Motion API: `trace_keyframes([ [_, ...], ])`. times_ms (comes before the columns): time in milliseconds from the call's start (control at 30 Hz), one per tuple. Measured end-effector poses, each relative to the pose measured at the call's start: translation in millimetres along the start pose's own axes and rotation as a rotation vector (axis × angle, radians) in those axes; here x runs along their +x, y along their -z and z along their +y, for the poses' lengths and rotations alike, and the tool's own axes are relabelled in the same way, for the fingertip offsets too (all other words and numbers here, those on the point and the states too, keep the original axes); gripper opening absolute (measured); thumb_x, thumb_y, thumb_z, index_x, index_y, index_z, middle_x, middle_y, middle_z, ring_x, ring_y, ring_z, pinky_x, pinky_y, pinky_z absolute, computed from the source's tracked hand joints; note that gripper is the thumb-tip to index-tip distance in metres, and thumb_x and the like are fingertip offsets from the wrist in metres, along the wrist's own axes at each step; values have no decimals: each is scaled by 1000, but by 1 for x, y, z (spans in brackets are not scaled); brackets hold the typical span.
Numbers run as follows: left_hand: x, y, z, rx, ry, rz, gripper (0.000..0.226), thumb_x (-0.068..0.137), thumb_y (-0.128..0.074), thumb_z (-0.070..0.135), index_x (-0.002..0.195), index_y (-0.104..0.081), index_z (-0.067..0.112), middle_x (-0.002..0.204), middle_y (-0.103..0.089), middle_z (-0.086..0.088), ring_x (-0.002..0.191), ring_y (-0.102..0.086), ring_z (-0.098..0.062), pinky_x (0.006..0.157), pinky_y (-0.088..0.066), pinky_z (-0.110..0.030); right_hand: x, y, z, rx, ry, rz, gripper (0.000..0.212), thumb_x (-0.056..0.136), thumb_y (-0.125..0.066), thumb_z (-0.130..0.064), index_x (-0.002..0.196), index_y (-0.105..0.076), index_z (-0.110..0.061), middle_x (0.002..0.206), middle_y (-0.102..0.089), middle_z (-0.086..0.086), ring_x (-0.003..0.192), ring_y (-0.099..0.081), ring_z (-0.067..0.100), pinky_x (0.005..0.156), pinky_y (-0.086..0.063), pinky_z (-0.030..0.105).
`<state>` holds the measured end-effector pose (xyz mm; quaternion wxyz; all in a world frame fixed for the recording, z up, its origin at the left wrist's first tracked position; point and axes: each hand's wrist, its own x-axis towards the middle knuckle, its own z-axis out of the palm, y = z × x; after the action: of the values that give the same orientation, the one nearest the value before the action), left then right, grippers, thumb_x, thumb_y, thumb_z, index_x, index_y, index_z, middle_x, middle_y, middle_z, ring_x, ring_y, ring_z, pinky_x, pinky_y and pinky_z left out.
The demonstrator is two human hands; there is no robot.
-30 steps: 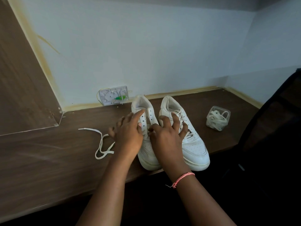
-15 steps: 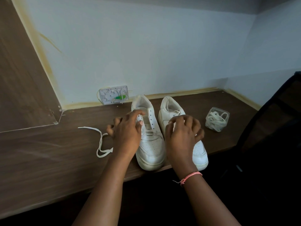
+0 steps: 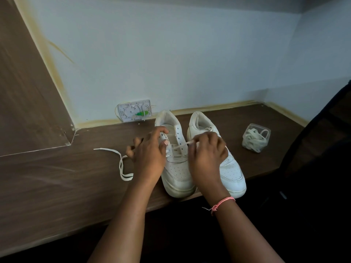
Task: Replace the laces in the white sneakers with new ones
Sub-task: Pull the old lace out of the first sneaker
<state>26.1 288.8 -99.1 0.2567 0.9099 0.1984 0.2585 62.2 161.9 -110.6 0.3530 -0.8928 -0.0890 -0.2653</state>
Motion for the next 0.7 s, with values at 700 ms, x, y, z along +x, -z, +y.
trace_keyframes([
  [700, 2, -5, -2, -53, -4, 36, 23, 97, -53, 36, 116, -45, 47, 86, -60, 16, 113, -44, -16, 91, -14, -36, 3, 8, 13, -165, 36, 49, 28, 92, -55, -42, 114, -57, -24, 132, -49, 7, 133, -30, 33, 108, -14, 54],
])
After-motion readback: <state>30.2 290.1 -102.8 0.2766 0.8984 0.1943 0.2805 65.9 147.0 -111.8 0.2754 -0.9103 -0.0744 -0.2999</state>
